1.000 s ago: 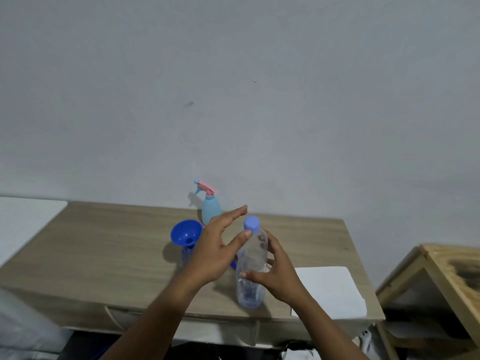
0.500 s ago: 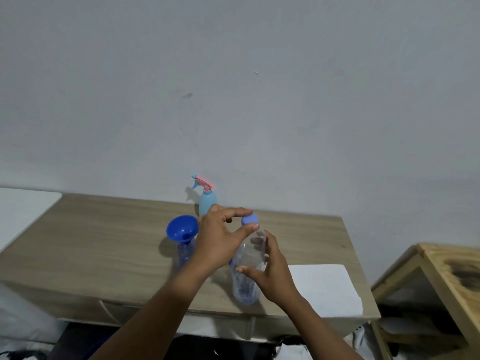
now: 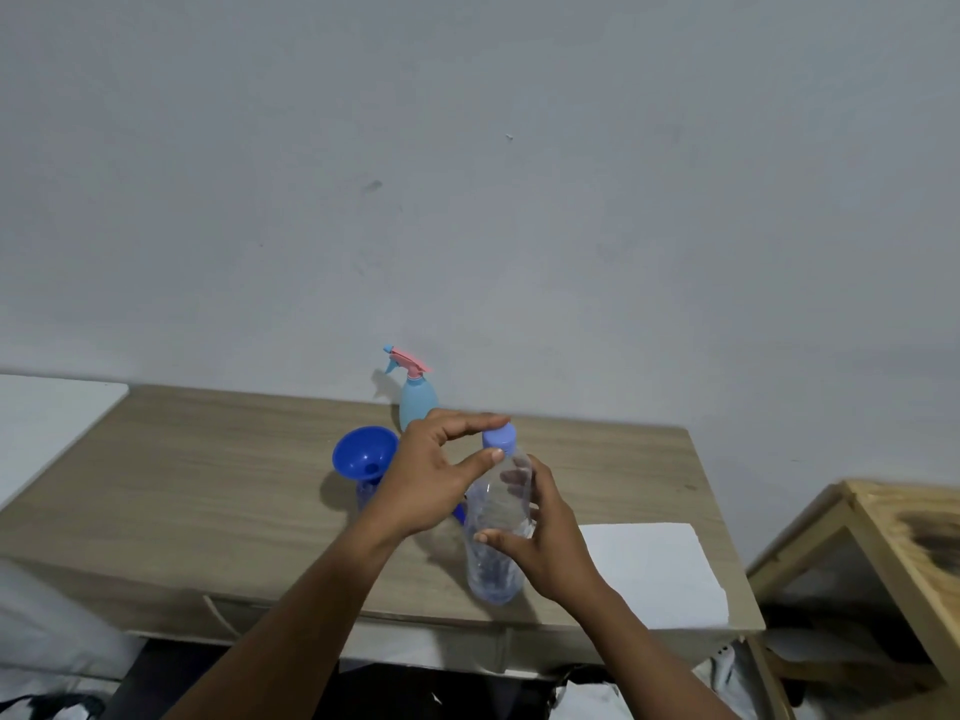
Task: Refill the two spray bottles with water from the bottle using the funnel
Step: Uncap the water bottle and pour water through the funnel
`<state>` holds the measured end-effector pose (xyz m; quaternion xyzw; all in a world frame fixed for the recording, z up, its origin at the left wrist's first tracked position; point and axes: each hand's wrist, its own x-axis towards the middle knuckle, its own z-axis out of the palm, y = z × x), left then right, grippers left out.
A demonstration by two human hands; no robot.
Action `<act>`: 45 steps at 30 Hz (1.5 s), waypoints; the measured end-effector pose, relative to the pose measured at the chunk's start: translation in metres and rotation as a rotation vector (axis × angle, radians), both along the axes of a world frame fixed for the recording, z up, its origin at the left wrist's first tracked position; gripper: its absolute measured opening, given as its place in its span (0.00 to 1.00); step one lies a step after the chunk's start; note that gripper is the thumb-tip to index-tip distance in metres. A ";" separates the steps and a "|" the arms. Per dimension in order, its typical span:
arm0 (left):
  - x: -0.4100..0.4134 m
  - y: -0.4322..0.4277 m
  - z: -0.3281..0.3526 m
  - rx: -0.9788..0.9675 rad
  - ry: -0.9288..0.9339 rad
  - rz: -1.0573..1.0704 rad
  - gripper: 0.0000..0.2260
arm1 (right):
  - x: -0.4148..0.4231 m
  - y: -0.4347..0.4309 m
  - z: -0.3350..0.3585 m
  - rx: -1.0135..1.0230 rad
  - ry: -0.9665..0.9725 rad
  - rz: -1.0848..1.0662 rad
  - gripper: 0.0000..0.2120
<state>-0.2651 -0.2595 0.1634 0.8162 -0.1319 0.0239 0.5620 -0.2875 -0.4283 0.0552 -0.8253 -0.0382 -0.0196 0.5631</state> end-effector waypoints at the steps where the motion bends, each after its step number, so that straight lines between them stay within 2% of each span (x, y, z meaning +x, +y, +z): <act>1: -0.002 -0.004 -0.001 0.005 -0.018 0.073 0.15 | 0.000 0.001 0.000 0.000 -0.003 -0.012 0.44; 5: -0.016 -0.024 0.001 0.048 -0.056 0.370 0.12 | -0.001 0.006 -0.001 0.003 -0.036 -0.049 0.44; 8: -0.021 -0.032 0.003 0.057 -0.060 0.463 0.11 | -0.003 0.008 -0.002 0.000 -0.053 -0.055 0.43; 12: -0.010 -0.020 0.002 0.050 -0.046 0.312 0.10 | -0.003 0.006 0.000 0.009 -0.032 -0.042 0.45; 16: -0.004 -0.008 0.010 -0.052 -0.007 0.098 0.07 | -0.001 0.004 -0.001 0.016 -0.014 -0.024 0.46; 18: -0.003 -0.004 0.012 -0.065 0.013 0.066 0.08 | -0.001 0.003 -0.002 0.018 -0.007 -0.012 0.47; 24: 0.002 -0.006 0.006 -0.029 -0.037 0.180 0.10 | 0.000 0.002 -0.001 -0.001 -0.006 0.004 0.47; 30: 0.002 0.001 0.011 -0.068 -0.009 0.032 0.07 | 0.001 0.001 -0.001 0.012 0.003 0.015 0.48; 39: 0.004 0.001 0.009 -0.190 -0.251 0.297 0.08 | -0.002 0.004 -0.003 0.030 -0.020 -0.011 0.46; 42: -0.009 0.020 -0.024 -0.167 -0.334 0.321 0.11 | -0.003 0.005 -0.006 0.019 -0.033 -0.024 0.45; 45: -0.029 0.052 -0.090 -0.034 -0.348 0.262 0.09 | -0.005 0.007 -0.009 0.014 -0.043 -0.047 0.44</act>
